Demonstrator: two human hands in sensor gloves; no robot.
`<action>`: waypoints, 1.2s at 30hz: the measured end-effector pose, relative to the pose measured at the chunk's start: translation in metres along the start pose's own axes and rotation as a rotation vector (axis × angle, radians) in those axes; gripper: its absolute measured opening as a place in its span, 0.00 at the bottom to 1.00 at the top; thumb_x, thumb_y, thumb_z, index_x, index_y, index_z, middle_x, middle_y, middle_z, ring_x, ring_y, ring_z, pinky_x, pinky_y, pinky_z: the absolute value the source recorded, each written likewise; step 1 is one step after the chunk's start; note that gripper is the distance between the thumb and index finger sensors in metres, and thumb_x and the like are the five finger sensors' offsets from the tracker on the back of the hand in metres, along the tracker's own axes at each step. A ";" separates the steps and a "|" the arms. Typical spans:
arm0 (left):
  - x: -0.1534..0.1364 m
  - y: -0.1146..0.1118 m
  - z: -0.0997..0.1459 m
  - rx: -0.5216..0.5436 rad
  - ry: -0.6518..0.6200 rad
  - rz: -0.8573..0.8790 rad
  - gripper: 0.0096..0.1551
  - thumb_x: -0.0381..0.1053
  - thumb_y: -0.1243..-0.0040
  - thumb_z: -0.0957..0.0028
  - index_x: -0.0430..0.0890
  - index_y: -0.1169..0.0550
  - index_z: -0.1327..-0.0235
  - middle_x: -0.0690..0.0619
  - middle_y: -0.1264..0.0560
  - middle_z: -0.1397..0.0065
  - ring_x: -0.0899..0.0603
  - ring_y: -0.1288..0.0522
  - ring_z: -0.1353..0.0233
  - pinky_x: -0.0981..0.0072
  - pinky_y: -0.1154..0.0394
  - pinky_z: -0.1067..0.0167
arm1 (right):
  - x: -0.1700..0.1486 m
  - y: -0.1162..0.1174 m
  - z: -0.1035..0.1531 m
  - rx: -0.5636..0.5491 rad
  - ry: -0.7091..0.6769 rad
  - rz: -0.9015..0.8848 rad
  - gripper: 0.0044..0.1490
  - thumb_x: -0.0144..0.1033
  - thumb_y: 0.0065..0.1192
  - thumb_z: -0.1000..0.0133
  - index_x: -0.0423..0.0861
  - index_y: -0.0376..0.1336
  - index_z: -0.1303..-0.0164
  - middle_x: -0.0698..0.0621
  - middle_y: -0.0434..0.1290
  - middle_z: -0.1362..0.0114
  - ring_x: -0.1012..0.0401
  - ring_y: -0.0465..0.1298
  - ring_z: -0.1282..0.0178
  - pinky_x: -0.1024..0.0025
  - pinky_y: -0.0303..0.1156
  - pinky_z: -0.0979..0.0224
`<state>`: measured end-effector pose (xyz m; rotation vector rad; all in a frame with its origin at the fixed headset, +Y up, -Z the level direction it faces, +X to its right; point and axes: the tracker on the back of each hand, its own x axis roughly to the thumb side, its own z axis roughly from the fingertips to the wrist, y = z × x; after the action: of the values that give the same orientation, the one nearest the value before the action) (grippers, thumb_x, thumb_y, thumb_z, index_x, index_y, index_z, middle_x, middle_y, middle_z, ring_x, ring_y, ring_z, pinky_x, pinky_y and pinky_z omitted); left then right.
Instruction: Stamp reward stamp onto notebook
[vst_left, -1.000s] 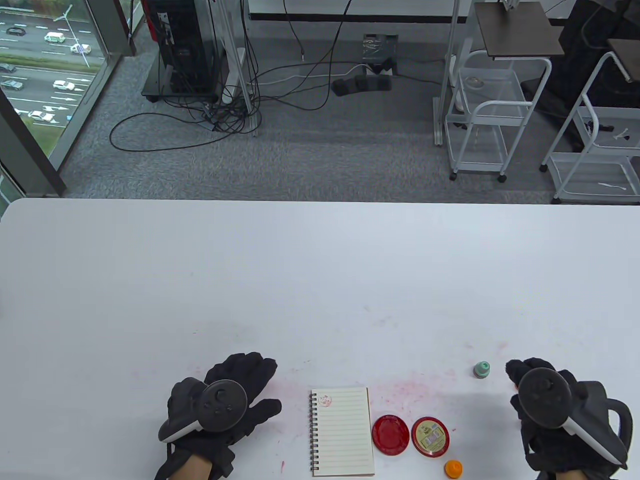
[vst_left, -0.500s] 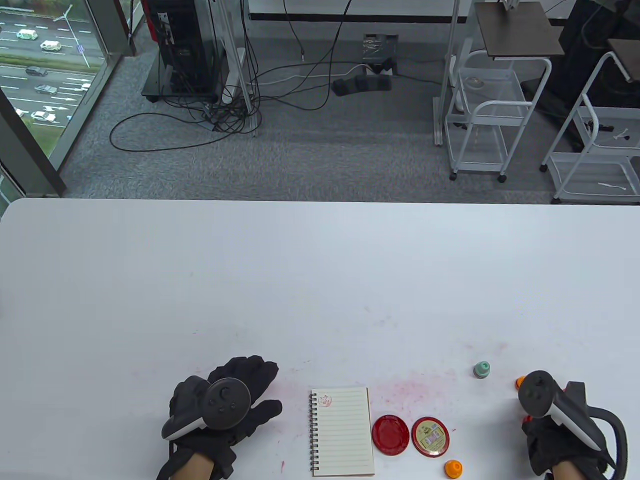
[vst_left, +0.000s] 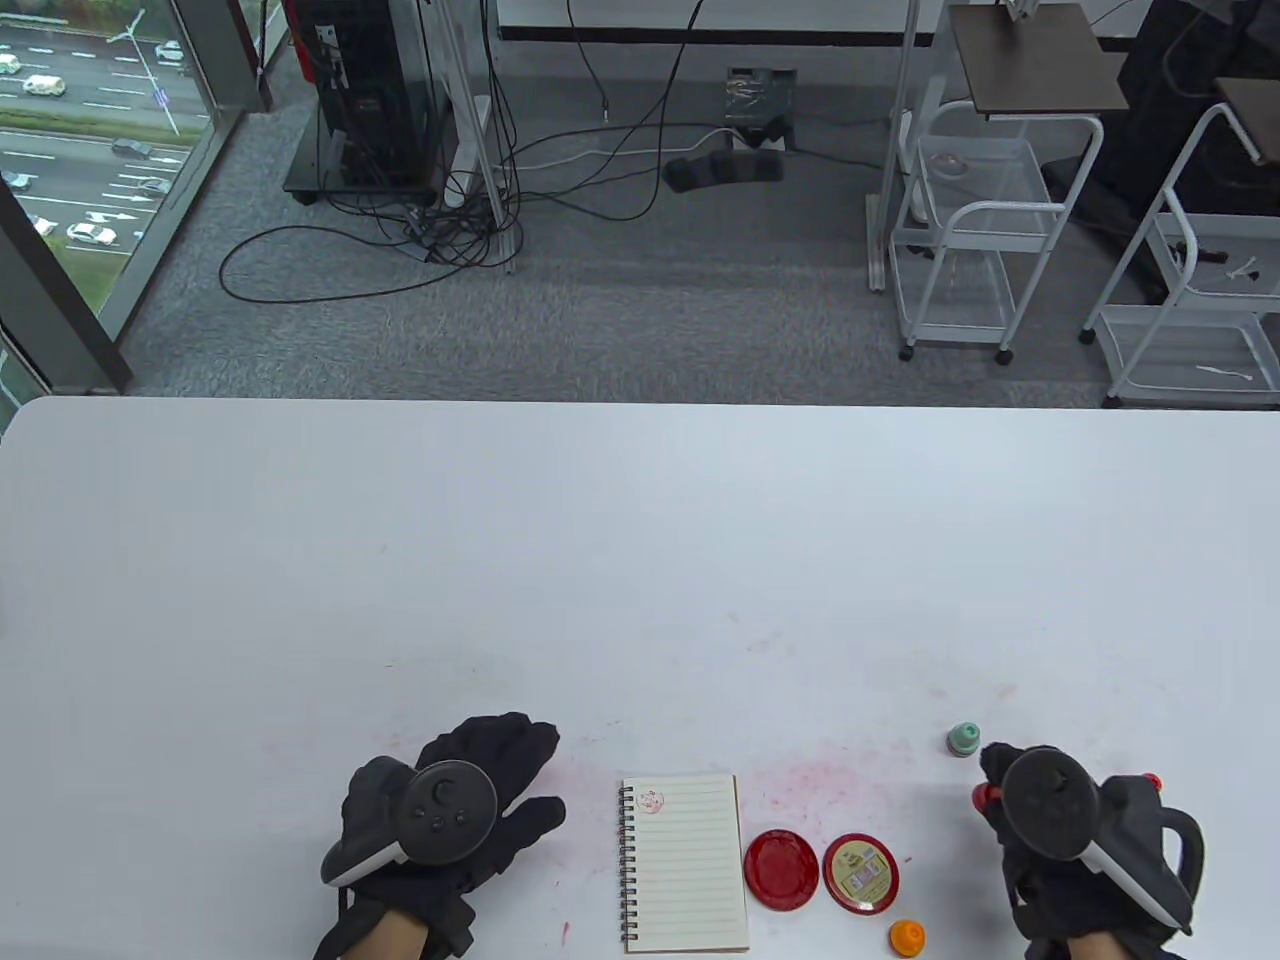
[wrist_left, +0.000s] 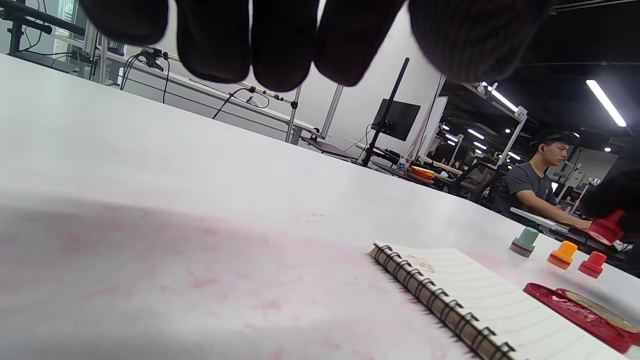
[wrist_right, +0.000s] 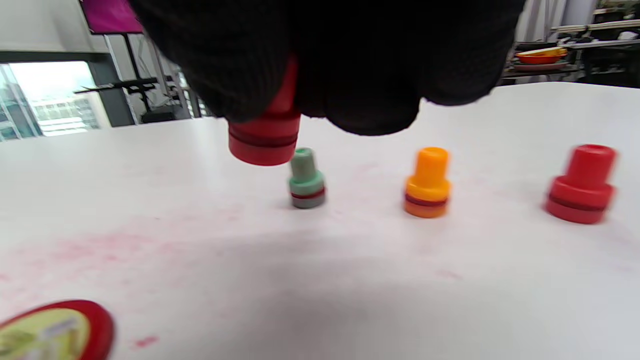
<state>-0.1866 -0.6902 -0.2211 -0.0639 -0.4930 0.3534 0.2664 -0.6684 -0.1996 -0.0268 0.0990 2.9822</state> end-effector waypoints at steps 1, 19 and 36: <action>0.001 0.000 0.000 0.005 -0.004 0.003 0.45 0.67 0.44 0.49 0.46 0.29 0.20 0.40 0.32 0.18 0.29 0.31 0.22 0.31 0.33 0.29 | 0.007 -0.002 -0.001 -0.012 -0.021 -0.009 0.32 0.35 0.71 0.50 0.50 0.64 0.33 0.46 0.73 0.32 0.50 0.80 0.43 0.51 0.78 0.38; 0.036 -0.011 0.000 0.090 -0.137 0.109 0.47 0.67 0.43 0.49 0.45 0.32 0.19 0.40 0.31 0.19 0.30 0.29 0.24 0.33 0.31 0.30 | 0.154 0.027 -0.004 0.005 -0.493 -0.639 0.31 0.33 0.71 0.49 0.48 0.65 0.34 0.44 0.73 0.32 0.49 0.80 0.43 0.50 0.78 0.39; 0.058 -0.024 -0.005 0.154 -0.216 0.203 0.40 0.62 0.37 0.52 0.45 0.24 0.28 0.43 0.23 0.27 0.35 0.22 0.30 0.37 0.27 0.33 | 0.168 0.043 0.010 -0.064 -0.576 -0.725 0.30 0.33 0.73 0.52 0.47 0.67 0.38 0.44 0.75 0.35 0.51 0.81 0.46 0.50 0.79 0.40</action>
<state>-0.1289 -0.6921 -0.1956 0.0747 -0.6737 0.6002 0.0933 -0.6835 -0.1911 0.6360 -0.0656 2.1658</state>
